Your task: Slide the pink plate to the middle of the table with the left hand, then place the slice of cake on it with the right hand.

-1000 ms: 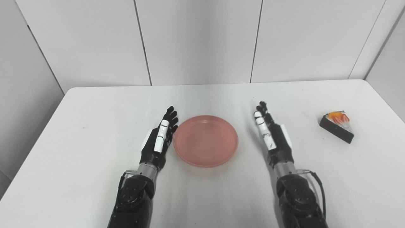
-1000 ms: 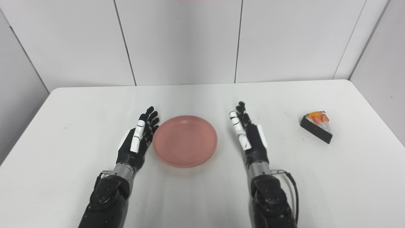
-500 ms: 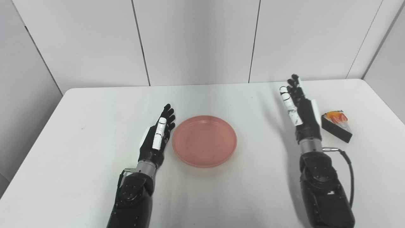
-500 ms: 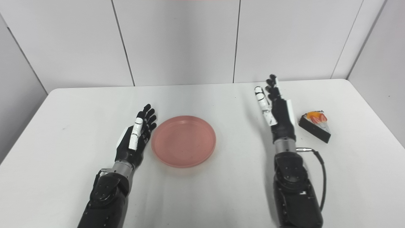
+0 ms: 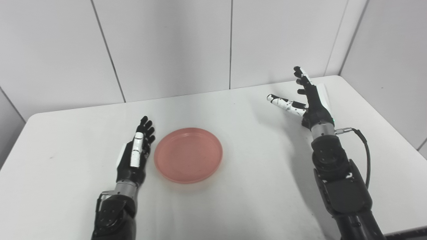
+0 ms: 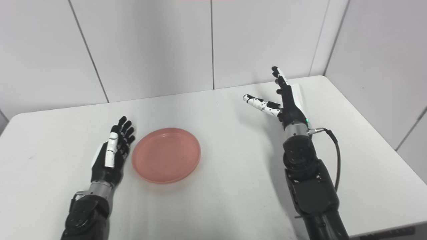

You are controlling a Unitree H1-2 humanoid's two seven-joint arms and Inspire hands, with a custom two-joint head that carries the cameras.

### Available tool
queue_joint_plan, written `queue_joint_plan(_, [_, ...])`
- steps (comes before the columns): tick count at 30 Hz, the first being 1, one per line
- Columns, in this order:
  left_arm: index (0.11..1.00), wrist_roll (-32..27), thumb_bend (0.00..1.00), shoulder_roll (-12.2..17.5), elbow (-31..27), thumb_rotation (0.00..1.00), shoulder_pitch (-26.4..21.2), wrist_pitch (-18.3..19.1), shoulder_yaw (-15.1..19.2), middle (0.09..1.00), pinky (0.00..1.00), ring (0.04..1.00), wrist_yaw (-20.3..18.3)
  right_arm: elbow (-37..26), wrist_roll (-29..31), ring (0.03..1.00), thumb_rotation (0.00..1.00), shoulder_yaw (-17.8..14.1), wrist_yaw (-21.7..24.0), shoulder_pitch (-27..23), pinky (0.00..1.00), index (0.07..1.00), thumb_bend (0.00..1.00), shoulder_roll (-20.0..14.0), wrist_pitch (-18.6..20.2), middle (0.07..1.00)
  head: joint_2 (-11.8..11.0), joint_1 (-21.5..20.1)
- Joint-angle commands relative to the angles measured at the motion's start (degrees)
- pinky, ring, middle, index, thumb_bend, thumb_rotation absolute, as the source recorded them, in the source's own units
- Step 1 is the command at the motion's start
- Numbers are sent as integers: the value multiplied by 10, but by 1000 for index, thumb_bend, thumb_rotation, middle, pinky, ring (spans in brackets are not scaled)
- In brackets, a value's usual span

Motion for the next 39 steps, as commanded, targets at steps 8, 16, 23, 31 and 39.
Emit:
queue_joint_plan(8, [1000, -27, 628, 21, 52, 1000, 3, -42, 10, 1000, 1000, 1000, -31, -11, -102, 881, 228, 15, -8, -44, 761, 900, 667, -37, 76, 929, -2, -42])
queue_joint_plan(16, [1000, -42, 652, 21, 71, 1000, -4, -49, 20, 1000, 1000, 1000, -46, 18, -147, 862, 192, -4, -8, -50, 736, 912, 678, -42, 76, 930, -5, -58])
queue_joint_plan(23, [993, -42, 621, 23, 66, 1000, -2, -48, 25, 998, 1000, 1000, -50, 29, -164, 878, 186, -19, -3, -50, 748, 911, 698, -47, 76, 932, -8, -65])
queue_joint_plan(31, [981, -34, 614, 22, 41, 1000, 6, -30, 21, 993, 1000, 1000, -45, 35, -213, 889, 209, -39, 21, -48, 776, 907, 716, -47, 76, 925, -8, -65])
queue_joint_plan(39, [1000, -38, 640, 21, 21, 1000, 9, -8, 16, 1000, 1000, 1000, -51, 67, -214, 875, 213, -47, 44, -49, 766, 879, 719, -49, 76, 904, -2, -55])
